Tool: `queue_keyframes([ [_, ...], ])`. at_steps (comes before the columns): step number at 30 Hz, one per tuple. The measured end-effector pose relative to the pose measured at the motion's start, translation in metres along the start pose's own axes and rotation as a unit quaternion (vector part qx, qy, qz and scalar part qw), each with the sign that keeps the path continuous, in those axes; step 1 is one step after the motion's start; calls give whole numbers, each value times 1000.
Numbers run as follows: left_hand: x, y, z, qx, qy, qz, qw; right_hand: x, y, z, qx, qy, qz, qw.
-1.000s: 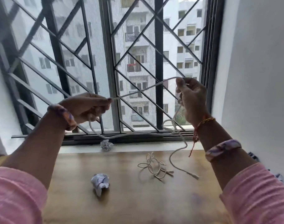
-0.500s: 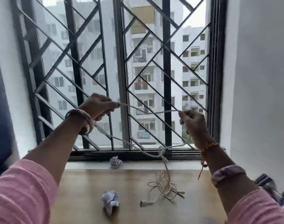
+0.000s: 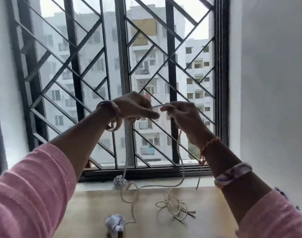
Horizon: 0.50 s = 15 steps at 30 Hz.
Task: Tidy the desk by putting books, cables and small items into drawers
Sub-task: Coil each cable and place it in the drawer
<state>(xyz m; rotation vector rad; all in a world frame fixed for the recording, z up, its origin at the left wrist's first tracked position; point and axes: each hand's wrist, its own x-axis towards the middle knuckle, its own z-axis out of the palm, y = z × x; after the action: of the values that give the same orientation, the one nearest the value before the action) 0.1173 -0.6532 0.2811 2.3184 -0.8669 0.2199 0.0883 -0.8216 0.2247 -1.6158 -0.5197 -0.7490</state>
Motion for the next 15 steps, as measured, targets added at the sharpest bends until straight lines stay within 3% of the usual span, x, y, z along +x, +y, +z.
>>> queue_keyframes([
  [2, -6, -15, 0, 18, -37, -11, 999, 3, 0, -10, 6, 33, 23, 999],
  [6, -20, -45, 1, -7, -17, -54, 998, 15, 10, -33, 79, 74, 91, 990],
  [9, -35, -73, -7, -48, 45, -79, 995, 21, 25, -52, 82, 120, 135, 980],
  [15, -44, -83, -4, -156, 202, -86, 963, 4, 51, -60, 46, 77, 175, 980],
])
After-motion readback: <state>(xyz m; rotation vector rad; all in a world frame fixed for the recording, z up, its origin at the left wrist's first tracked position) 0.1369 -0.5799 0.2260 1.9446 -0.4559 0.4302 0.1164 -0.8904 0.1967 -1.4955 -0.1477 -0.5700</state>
